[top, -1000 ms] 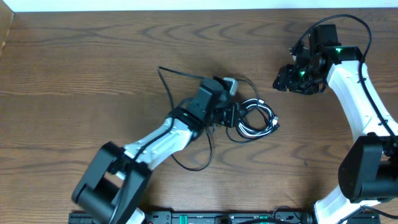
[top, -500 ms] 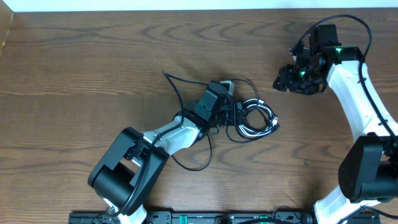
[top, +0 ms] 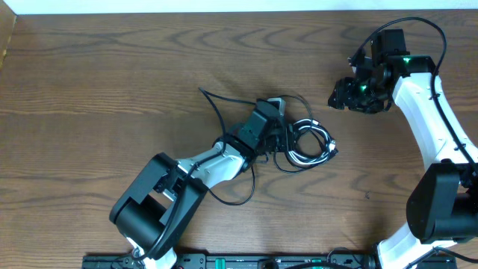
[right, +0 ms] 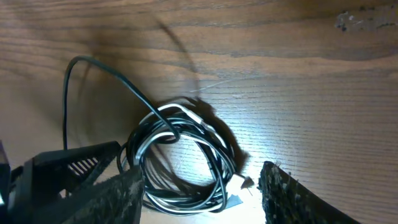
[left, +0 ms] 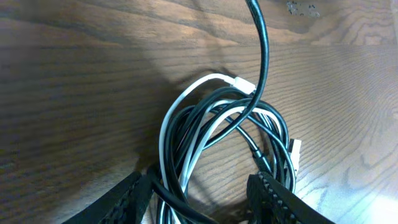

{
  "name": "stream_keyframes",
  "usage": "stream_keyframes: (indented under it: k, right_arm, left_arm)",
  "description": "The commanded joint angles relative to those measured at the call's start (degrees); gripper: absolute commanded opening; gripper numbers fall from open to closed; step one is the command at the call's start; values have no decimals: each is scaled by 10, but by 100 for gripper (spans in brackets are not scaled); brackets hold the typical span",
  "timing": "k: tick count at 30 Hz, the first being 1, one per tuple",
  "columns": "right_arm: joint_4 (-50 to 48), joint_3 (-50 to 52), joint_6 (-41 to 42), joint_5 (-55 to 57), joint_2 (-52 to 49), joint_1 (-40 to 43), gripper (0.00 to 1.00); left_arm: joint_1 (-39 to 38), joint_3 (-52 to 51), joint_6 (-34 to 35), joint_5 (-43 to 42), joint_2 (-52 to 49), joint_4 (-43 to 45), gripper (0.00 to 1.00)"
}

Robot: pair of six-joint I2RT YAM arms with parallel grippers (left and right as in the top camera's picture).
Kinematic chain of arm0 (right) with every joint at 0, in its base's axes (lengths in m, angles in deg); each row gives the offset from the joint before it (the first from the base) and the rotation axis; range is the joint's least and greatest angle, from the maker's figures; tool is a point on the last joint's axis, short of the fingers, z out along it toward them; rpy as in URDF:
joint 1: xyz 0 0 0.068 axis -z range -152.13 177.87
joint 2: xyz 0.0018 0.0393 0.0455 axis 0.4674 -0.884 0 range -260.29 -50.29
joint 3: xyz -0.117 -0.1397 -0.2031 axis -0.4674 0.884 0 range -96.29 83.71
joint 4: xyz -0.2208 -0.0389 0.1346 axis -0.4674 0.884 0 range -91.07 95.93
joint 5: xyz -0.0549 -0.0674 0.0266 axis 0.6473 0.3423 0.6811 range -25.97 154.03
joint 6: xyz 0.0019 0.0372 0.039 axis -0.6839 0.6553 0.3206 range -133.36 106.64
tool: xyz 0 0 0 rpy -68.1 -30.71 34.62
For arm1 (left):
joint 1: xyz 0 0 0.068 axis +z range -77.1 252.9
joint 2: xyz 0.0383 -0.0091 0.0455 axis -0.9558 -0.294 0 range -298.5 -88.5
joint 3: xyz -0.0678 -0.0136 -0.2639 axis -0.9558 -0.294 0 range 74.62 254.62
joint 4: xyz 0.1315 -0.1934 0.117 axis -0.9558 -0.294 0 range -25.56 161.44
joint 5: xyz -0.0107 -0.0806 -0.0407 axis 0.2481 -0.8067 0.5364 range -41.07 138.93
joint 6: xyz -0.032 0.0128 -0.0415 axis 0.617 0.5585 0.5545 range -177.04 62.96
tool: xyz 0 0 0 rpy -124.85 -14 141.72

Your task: Untangle cables

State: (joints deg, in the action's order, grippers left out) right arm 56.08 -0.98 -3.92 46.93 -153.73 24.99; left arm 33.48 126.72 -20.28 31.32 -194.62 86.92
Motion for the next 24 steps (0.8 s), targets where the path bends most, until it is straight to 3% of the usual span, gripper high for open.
stream_keyframes:
  k: [1, 11, 15, 19, 24]
  right_arm:
    - [0, -3, -1, 1, -2, 2, 56]
    - [3, -3, -8, 5, -2, 2, 56]
    - [3, -3, -8, 5, -2, 2, 56]
    - [6, -3, -8, 5, -2, 2, 57]
    - [14, -3, -18, 4, -2, 2, 58]
  left_arm:
    - [-6, 3, 28, 22, -20, 1, 51]
    - [-5, 3, 56, 23, -48, 17, 27]
    - [3, 3, 55, 22, -47, 30, 8]
    - [23, 3, 49, -5, -29, 29, 7]
    - [49, 3, -14, -45, 37, 29, 7]
